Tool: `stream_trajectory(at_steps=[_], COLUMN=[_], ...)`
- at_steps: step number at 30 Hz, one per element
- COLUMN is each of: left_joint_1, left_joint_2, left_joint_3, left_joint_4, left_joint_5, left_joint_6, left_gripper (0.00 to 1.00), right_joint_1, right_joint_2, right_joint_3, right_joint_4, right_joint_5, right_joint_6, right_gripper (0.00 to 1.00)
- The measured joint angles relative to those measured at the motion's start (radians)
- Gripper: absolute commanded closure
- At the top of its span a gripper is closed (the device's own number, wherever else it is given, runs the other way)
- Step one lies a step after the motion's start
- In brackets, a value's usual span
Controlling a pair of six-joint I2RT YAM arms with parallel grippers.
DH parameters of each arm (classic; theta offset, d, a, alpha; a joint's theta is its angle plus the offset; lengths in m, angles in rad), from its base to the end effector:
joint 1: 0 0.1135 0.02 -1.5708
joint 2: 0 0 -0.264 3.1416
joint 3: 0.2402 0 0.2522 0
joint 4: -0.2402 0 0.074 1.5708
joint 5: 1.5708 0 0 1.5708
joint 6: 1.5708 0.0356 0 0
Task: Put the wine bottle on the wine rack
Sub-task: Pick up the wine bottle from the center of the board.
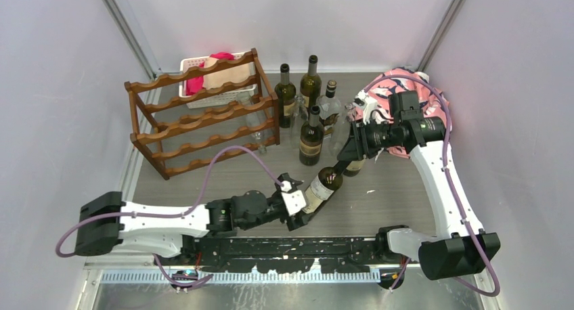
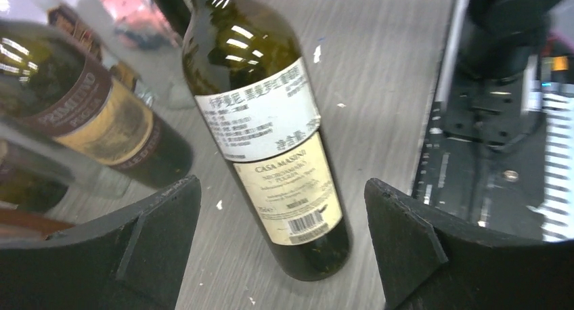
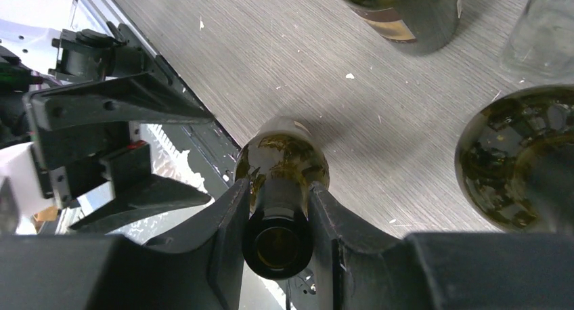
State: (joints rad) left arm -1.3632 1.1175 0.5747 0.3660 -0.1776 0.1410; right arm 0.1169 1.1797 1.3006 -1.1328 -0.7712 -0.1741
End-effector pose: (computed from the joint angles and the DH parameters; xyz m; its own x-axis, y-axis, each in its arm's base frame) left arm 0.0582 -0.2458 0.2565 0.0944 0.2228 -0.9703 0.9232 0.3451 0.1691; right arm 0.2038 0.0489 0.3623 -0.7513 -0.2133 -0.6246 -0.5897 0.6418 0.4902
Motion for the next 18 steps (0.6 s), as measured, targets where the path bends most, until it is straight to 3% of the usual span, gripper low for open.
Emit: stream_trajectory(at_steps=[10, 18], left_joint_1=[-0.003, -0.004], left_joint_2=[0.240, 0.381], left_joint_3=[0.016, 0.019], left_joint_4=[0.188, 0.323], left_joint_5=[-0.222, -0.217], left_joint_6=[-0.037, -0.092], left_gripper=[0.03, 0.03], right_joint_1=[0.000, 0.000], right_joint_2=[-0.055, -0.055], right_joint_3=[-0.047, -0.066], right_joint_4=[0.056, 0.072], right_joint_5=[-0.027, -0.047], right_joint_6=[0.011, 0.012], right_gripper=[0.99, 0.99])
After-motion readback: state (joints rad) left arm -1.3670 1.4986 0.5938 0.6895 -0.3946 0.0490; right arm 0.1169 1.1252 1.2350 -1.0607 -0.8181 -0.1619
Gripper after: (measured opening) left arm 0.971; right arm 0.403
